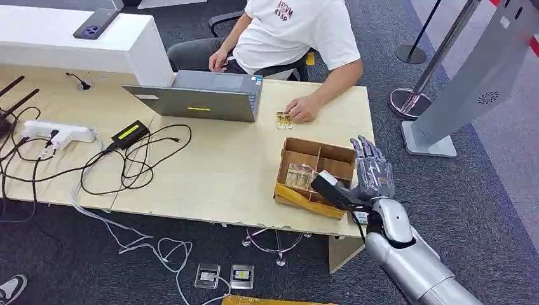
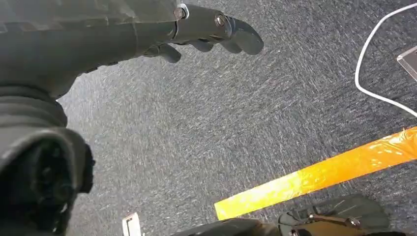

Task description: Pass the card to the sensor for recognition and then transmit it.

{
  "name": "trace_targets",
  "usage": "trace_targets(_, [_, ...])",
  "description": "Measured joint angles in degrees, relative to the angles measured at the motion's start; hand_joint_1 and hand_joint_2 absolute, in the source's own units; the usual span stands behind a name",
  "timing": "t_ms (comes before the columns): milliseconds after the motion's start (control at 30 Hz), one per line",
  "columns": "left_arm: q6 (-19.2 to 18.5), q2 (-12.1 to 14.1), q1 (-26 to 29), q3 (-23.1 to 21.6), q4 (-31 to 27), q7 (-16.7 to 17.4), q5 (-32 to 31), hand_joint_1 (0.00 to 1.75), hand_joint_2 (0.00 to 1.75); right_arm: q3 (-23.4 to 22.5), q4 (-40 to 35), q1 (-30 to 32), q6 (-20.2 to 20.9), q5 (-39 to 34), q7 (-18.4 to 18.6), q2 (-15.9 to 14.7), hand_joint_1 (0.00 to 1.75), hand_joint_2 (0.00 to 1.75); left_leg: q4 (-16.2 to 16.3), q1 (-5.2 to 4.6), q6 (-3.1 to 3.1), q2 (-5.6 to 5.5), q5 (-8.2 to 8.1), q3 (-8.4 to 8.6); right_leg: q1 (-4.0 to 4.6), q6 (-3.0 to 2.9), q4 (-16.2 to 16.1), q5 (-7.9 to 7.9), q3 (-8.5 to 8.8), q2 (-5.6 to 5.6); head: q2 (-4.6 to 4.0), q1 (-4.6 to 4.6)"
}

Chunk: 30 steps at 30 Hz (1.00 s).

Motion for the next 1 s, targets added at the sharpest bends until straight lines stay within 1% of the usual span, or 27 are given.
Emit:
trace_targets(133, [0.0, -0.17, 0.04, 0.5, 0.0, 0.0, -0.72, 0.0, 0.0, -0.96, -0.02, 0.13, -3.58, 0.35, -1.09, -0.04, 0.0, 1.75, 0.0, 0.0, 0.0, 0.0, 0.0, 0.01, 0.0, 0.0, 0.0, 0.0, 0.0, 0.0, 0.0, 0.02])
trace_targets(200, [0.0, -0.24, 0.07, 0.63, 0.0, 0.0, -1.22, 0.0, 0.0, -1.55, -0.17, 0.38, -6.2, -0.02, -2.77, -0.04, 0.0, 1.75, 0.0, 0.0, 0.0, 0.0, 0.0, 0.01, 0.0, 0.0, 0.0, 0.0, 0.0, 0.0, 0.0, 0.0])
trace_targets(267, [0.0, -0.26, 0.1, 0.87, 0.02, 0.0, -1.75, 0.0, 0.0, -2.21, -0.81, 0.85, -7.89, -1.23, -4.53, -0.04, 0.0, 1.75, 0.0, 0.01, 0.0, 0.0, 0.0, 0.01, 0.01, 0.0, 0.0, 0.0, 0.0, 0.0, 0.0, 0.02])
trace_targets(400, [0.0, -0.26, 0.23, 1.03, 0.0, 0.0, -2.38, 0.0, 0.0, -3.83, -4.09, 2.64, -7.95, -5.8, -9.16, -0.02, 0.0, 1.75, 0.0, 0.01, 0.0, 0.0, 0.0, -0.01, 0.01, 0.0, 0.0, 0.0, -0.01, 0.0, 0.0, 0.0])
trace_targets(467, [0.0, -0.28, 0.31, 1.33, 0.0, 0.0, -2.47, 0.0, 0.0, -4.59, -6.52, 3.72, -7.19, -8.79, -11.87, -0.02, 0.0, 1.75, 0.0, 0.01, -0.01, 0.0, -0.01, -0.01, 0.01, 0.0, 0.0, 0.0, -0.01, 0.0, 0.0, 0.0])
trace_targets(533, [-0.02, -0.26, 0.33, 1.73, 0.0, 0.0, -2.47, 0.0, 0.0, -5.29, -9.24, 4.5, -5.22, -12.1, -14.44, 0.0, 0.0, 1.75, 0.0, 0.01, 0.0, 0.0, -0.01, 0.0, 0.01, 0.0, 0.0, 0.0, 0.0, 0.0, 0.0, 0.0])
trace_targets(633, [-0.04, -0.24, 0.33, 1.84, 0.0, 0.0, -2.34, 0.0, 0.0, -5.2, -11.94, 5.55, -0.71, -14.03, -15.8, 0.0, 0.0, 1.75, 0.0, 0.01, 0.0, 0.0, 0.0, 0.0, 0.01, 0.0, 0.0, 0.0, 0.0, 0.0, 0.0, 0.02])
trace_targets(733, [-0.04, -0.24, 0.33, 1.84, -0.02, 0.0, -1.53, 0.0, 0.0, -4.78, -14.38, 6.36, 3.35, -12.74, -14.73, -0.02, 0.0, 1.75, 0.0, 0.01, 0.0, 0.0, 0.0, 0.0, 0.01, 0.0, 0.0, 0.0, 0.0, 0.01, 0.0, 0.0])
trace_targets(833, [-0.04, -0.22, 0.32, 1.81, -0.17, 0.0, -0.77, 0.0, 0.0, -4.26, -15.39, 6.76, 5.64, -10.49, -13.29, -0.04, 0.0, 1.75, 0.0, 0.01, 0.0, 0.0, 0.0, 0.0, 0.01, 0.0, 0.0, 0.0, 0.0, 0.0, 0.0, 0.02])
trace_targets(1000, [-0.04, -0.17, 0.31, 1.81, -0.17, 0.0, 0.24, 0.0, 0.0, -3.1, -15.39, 6.98, 7.54, -5.87, -10.68, -0.04, 0.0, 1.75, 0.0, 0.01, -0.01, 0.0, 0.0, -0.01, 0.01, 0.0, 0.0, 0.0, -0.01, 0.02, 0.0, 0.0])
